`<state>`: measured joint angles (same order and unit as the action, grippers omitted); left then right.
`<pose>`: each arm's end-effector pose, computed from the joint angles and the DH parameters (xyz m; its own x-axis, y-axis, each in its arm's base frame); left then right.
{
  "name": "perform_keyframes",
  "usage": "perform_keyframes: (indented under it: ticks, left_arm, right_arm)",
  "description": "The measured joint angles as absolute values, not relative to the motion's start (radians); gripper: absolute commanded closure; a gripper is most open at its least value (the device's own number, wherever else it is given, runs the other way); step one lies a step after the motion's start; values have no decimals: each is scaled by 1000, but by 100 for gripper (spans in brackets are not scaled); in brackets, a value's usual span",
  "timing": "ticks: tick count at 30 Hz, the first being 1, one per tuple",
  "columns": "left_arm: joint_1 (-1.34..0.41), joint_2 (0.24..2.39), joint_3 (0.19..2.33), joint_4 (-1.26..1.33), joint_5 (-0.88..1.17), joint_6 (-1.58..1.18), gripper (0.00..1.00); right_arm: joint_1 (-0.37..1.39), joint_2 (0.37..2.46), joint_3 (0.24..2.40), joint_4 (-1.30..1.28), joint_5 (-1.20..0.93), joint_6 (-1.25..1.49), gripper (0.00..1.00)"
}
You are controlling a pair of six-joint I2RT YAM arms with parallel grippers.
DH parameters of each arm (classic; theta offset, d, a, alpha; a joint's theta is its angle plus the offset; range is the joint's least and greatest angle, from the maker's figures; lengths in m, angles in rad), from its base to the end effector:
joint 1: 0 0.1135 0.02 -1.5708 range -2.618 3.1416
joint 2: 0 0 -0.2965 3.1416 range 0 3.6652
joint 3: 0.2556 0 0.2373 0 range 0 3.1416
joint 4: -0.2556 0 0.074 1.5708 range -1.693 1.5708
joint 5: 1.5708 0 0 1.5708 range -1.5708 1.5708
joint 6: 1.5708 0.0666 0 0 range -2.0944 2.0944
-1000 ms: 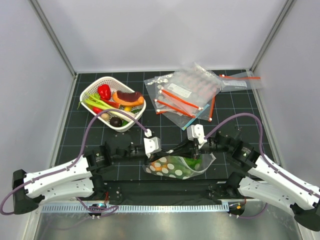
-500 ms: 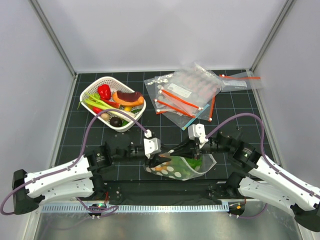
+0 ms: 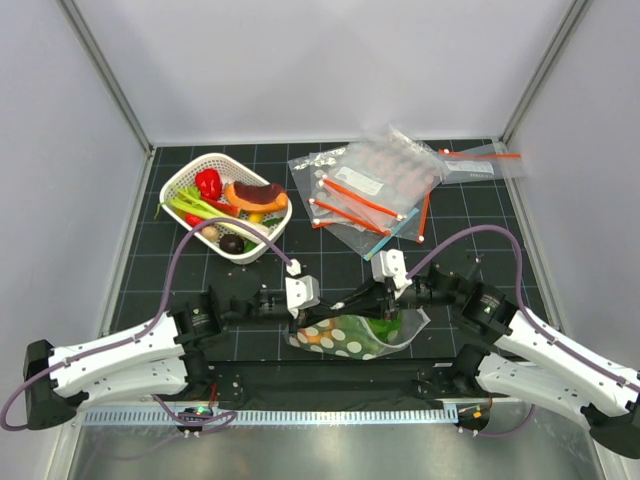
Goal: Place the food in the zip-top bag and seal the zipper
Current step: Zip the zipper food storage bag at the center of the board.
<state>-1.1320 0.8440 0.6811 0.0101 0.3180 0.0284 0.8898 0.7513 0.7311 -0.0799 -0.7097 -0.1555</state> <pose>0.0640 -0.1853 0.3362 -0.0365 0.1412 -0.9893 0.9926 0.1198 -0.0195 0.0657 0.1501 0.3588 0.0923 -0.0726 -0.9931 -0.9952 -0.0379 -0.0898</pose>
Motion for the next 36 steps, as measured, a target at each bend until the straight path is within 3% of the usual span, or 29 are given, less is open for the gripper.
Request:
perform_keyframes:
  ticks: [2,3,5,7,10,11,12,13,26,36]
  left_arm:
    - [-1132,828,673,14,315,24,94]
    - [-1132,823,670,18,315,23,81]
    - [-1132,818,670,25,315,18,68]
    - [-1132,815,670,42,315,12,63]
    - [-1132,819,670,51,319,7,70]
    - [-1132,822,670,52,324,6,78]
    - [-1132,825,670,54,329,4,95]
    - [-1132,830,670,54,334,-1,100]
    - [-1133,738,631,71,268,-38,100]
    - [-1145,562,540,95,-19,-86,100]
  right_arm:
    - [894,752,731,-75,-709,-155,99]
    - [896,753,731,-75,-708,-155,99]
    - [896,752,731,-80,-705,-155,99]
    - [896,752,731,-88,-701,-155,99]
    - [896,752,731,-91,-701,-155,99]
    - [896,752,731,-92,-700,-155,99]
    - [896,752,731,-92,-696,-156,99]
    - [895,752,731,-91,-693,-156,99]
    - [904,753,731,-60,-666,-157,99]
    - [903,774,731,-61,-580,-160,99]
